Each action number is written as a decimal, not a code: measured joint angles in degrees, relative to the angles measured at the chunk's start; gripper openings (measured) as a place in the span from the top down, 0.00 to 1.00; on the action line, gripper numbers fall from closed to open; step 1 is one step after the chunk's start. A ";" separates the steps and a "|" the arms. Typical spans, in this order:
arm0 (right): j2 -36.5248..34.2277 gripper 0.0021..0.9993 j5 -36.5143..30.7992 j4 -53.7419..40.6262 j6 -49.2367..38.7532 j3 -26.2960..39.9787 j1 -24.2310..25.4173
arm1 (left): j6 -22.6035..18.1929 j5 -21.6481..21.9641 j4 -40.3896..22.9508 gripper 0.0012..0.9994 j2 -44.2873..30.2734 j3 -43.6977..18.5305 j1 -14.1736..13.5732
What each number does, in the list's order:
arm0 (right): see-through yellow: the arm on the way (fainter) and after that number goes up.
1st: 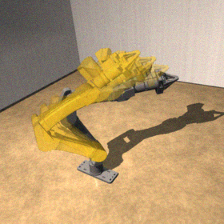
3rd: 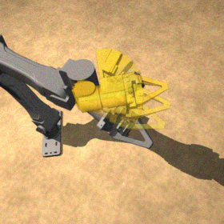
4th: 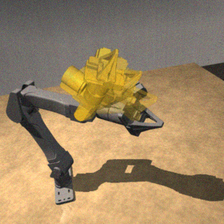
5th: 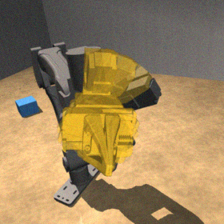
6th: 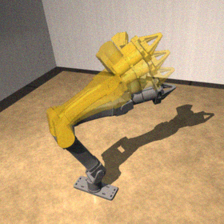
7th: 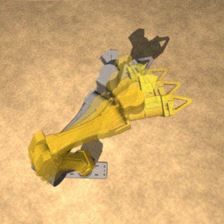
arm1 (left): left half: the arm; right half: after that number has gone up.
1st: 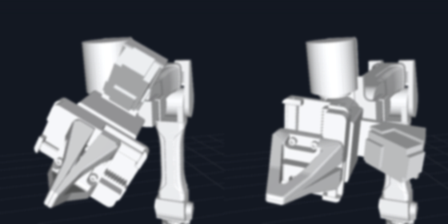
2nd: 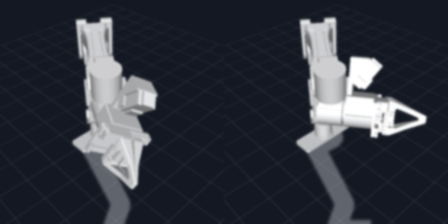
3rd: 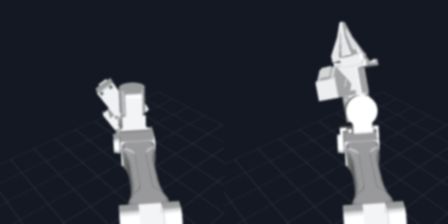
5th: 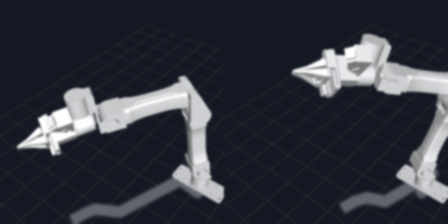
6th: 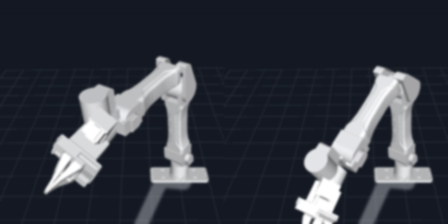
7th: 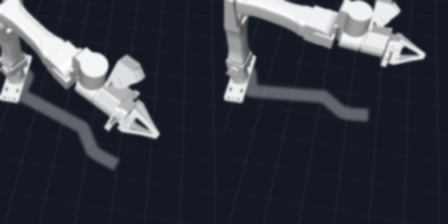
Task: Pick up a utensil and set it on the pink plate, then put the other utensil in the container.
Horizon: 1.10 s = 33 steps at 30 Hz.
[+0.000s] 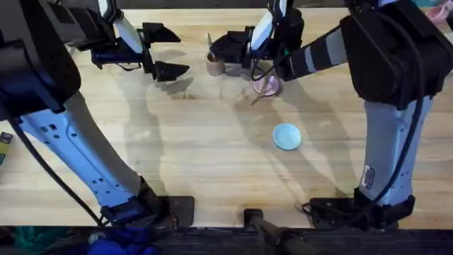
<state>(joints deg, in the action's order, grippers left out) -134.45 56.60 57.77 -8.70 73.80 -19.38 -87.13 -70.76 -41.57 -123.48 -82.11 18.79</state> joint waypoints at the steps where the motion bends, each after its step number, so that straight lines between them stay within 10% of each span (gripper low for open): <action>1: -0.02 0.97 -0.02 0.00 -0.21 0.02 0.00 | 0.00 0.00 0.01 0.01 0.00 0.00 0.00; 10: -0.02 0.81 0.00 -0.04 -0.80 0.01 0.00 | 0.00 0.00 0.01 0.01 0.00 0.00 0.00; 13: 0.00 0.42 0.00 -0.06 -0.81 0.02 0.00 | 0.00 0.00 0.01 0.01 0.00 0.00 0.00; 14: -0.01 0.03 -0.02 -0.03 -1.03 0.02 0.00 | 0.00 0.00 -0.01 0.01 0.00 0.00 0.00; 33: 0.56 0.00 5.40 0.15 5.25 -0.01 3.01 | -0.03 -0.02 0.53 0.01 0.00 0.00 0.00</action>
<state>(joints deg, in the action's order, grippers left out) -133.89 61.99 57.92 -3.45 73.80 -16.37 -87.17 -70.78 -41.03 -123.48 -82.11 18.79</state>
